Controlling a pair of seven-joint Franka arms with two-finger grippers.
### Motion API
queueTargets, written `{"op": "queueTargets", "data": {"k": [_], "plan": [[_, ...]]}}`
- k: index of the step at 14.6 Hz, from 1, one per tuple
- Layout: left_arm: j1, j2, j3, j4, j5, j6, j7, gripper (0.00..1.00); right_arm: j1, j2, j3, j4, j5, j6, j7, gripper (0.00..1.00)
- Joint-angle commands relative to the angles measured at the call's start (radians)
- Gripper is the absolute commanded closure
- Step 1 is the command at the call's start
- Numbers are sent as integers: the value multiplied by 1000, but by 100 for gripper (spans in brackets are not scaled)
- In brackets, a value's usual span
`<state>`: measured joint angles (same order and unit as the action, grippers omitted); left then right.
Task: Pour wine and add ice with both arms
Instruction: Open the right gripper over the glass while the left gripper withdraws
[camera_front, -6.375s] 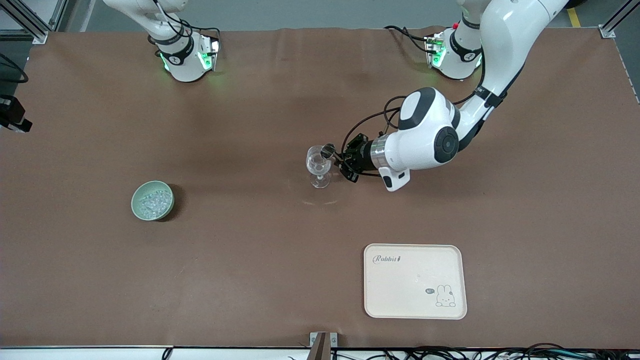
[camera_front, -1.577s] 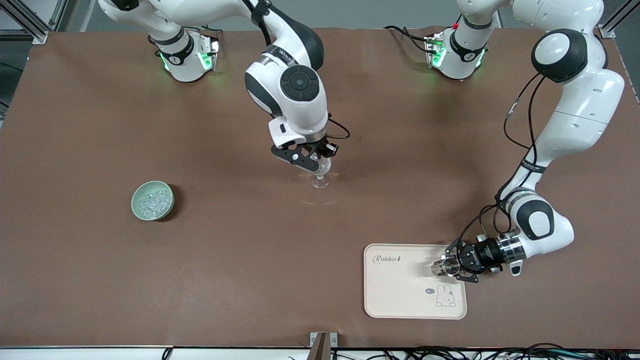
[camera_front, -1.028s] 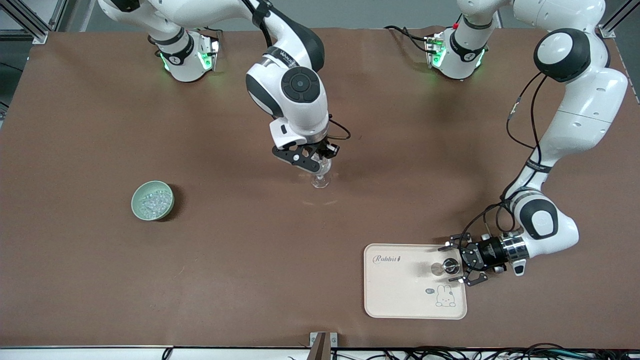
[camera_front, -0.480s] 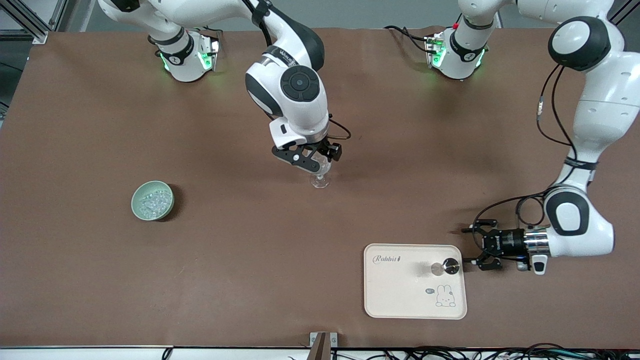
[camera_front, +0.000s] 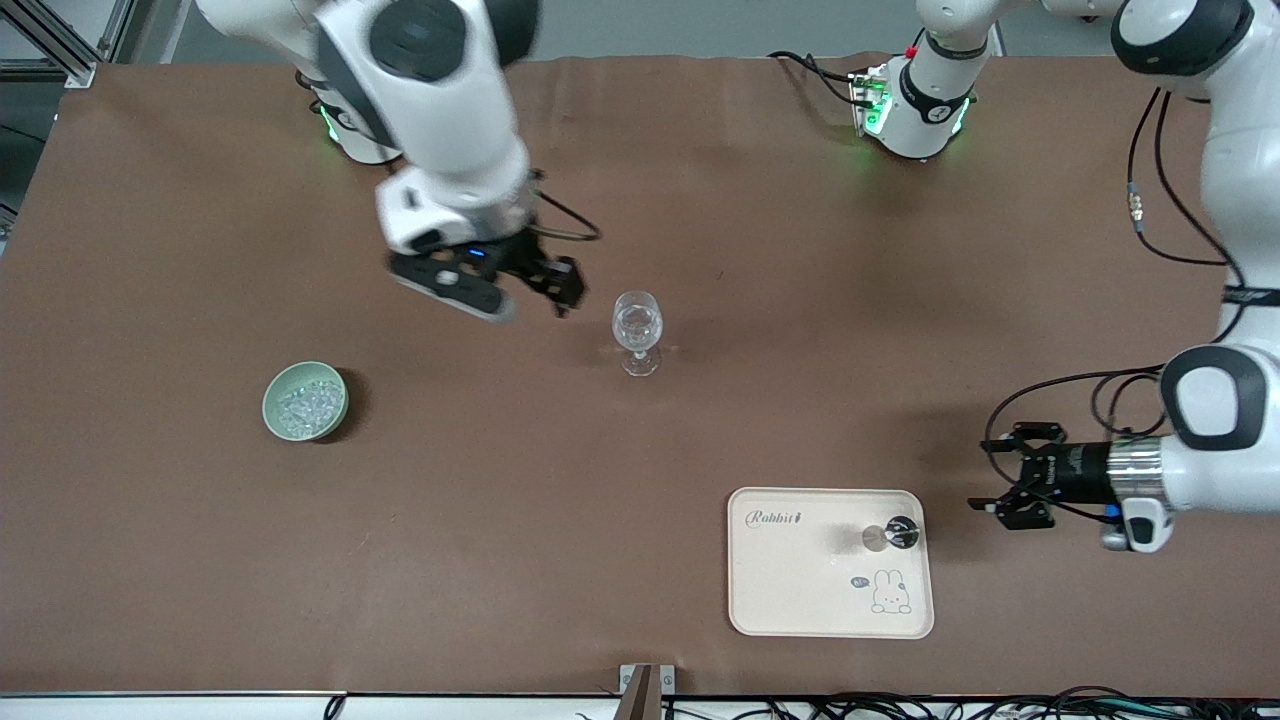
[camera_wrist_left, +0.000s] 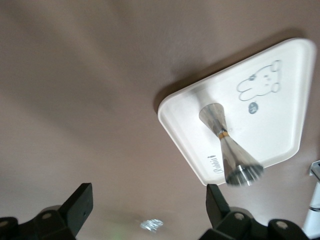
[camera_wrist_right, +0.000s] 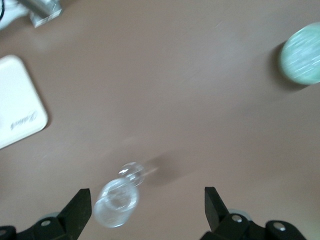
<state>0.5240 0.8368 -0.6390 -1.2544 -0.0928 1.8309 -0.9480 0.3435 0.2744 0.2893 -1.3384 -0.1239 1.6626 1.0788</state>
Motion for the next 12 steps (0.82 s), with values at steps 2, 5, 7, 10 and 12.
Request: {"op": "queueTargets", "data": {"k": [2, 5, 7, 10, 12], "plan": [[-7, -217, -25, -23, 166, -116, 139, 0, -170, -118, 8, -50, -26, -95, -178, 0], [-5, -356, -45, -26, 211, -200, 294, 0, -254, -173, -59, -56, -48, -142, -394, 0], [-4, -435, -45, -28, 301, -235, 424, 0, -250, -207, -171, -79, -34, -141, -534, 0], [-4, -514, -44, -34, 344, -243, 572, 0, -277, -221, -271, -79, 10, -147, -699, 0], [-88, -576, 66, -43, 329, -245, 723, 0, -284, -241, -341, -81, 32, -184, -857, 0]]}}
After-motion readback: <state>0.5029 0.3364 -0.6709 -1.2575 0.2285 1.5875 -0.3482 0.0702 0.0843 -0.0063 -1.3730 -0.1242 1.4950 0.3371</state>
